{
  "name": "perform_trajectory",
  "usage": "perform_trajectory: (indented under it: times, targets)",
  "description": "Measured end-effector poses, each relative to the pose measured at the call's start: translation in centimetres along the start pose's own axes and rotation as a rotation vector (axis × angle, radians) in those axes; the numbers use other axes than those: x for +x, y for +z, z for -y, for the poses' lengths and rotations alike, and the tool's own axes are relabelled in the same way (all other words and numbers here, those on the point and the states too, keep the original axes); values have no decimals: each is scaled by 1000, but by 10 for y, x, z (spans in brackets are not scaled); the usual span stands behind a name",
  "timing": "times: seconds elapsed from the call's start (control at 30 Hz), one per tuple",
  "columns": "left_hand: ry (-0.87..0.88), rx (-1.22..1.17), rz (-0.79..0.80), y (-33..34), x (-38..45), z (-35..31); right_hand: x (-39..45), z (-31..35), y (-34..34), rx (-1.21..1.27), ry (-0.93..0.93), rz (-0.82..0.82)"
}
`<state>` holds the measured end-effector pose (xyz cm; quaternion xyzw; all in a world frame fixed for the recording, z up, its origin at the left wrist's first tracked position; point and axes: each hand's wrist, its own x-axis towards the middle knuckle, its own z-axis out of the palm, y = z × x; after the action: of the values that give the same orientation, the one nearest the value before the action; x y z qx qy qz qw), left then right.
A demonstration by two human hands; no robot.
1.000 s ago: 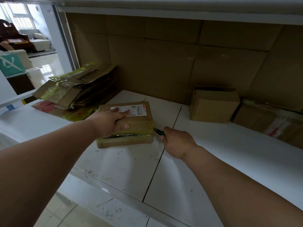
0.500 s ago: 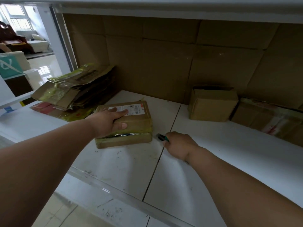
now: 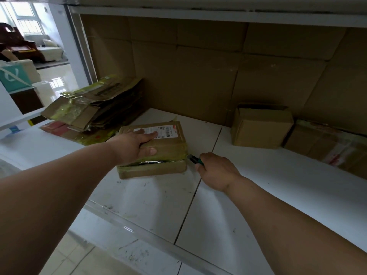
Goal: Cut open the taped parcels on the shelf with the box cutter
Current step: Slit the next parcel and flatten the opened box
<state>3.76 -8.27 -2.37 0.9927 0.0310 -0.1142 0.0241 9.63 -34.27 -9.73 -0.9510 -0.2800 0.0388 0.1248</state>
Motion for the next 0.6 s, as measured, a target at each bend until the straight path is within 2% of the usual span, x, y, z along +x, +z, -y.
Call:
perform_trajectory:
  times: [0.27, 0.6]
  targets:
    - [11, 12, 4, 0, 0, 1, 1, -4, 0, 32, 8, -81]
    - [9, 14, 2, 1, 0, -2, 5, 0, 5, -12, -6, 6]
